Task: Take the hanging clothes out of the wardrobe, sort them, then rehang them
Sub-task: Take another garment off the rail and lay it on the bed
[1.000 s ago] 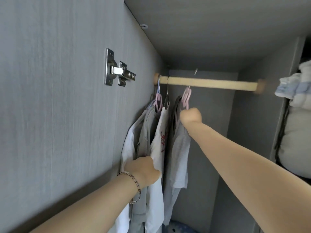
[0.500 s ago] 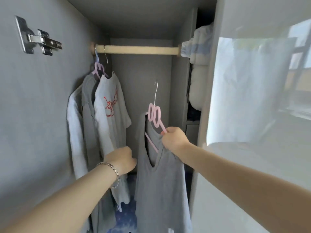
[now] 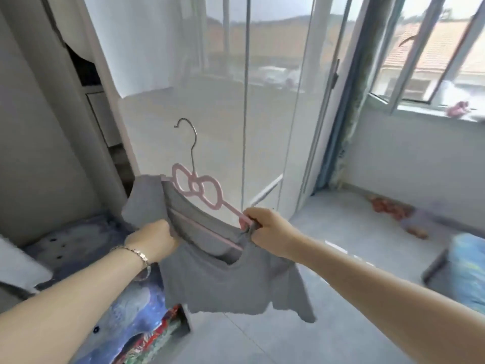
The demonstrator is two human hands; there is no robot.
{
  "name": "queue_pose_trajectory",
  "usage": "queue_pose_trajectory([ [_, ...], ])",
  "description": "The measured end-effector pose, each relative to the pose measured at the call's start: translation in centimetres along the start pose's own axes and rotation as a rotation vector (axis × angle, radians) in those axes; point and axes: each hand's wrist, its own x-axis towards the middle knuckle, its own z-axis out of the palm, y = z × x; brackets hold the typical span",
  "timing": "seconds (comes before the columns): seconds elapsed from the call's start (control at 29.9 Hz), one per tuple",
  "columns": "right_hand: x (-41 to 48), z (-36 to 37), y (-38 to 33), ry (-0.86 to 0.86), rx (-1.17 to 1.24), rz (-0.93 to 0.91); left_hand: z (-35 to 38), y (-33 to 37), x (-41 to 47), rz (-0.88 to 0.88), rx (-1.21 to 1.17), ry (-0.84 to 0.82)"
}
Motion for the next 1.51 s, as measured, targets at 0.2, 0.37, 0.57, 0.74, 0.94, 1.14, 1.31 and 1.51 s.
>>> queue_pose_trajectory([
  [0.2,-16.1,-2.5,7.5,0.254,0.076,0.249,6.6,11.1,-5.6,0.304,-0.007,-0.225],
  [0.37,-29.8,-1.6,12.4,0.537,0.186,0.394,13.6,21.2,-12.3,0.549,0.057,-0.343],
  [0.57,-45.2,-0.2,15.6,0.821,0.251,0.564,22.5,30.2,-21.9,0.731,0.083,-0.497],
  [0.74,-58.9,1.1,17.2,1.049,0.369,0.725,31.1,36.5,-30.0,0.838,0.141,-0.618],
  [0.94,-75.4,5.1,22.5,1.261,0.439,0.994,40.4,42.1,-41.6,0.94,0.234,-0.715],
  [1.14,-87.8,10.5,32.6,1.428,0.543,1.411,46.9,46.8,-50.9,1.115,0.423,-0.721],
  [1.31,-94.7,12.9,39.3,1.478,0.499,1.609,51.6,49.4,-54.5,1.098,0.487,-0.731],
  [1.51,-100.8,14.6,43.6,1.149,0.373,2.015,54.8,51.4,-55.4,1.05,0.498,-0.736],
])
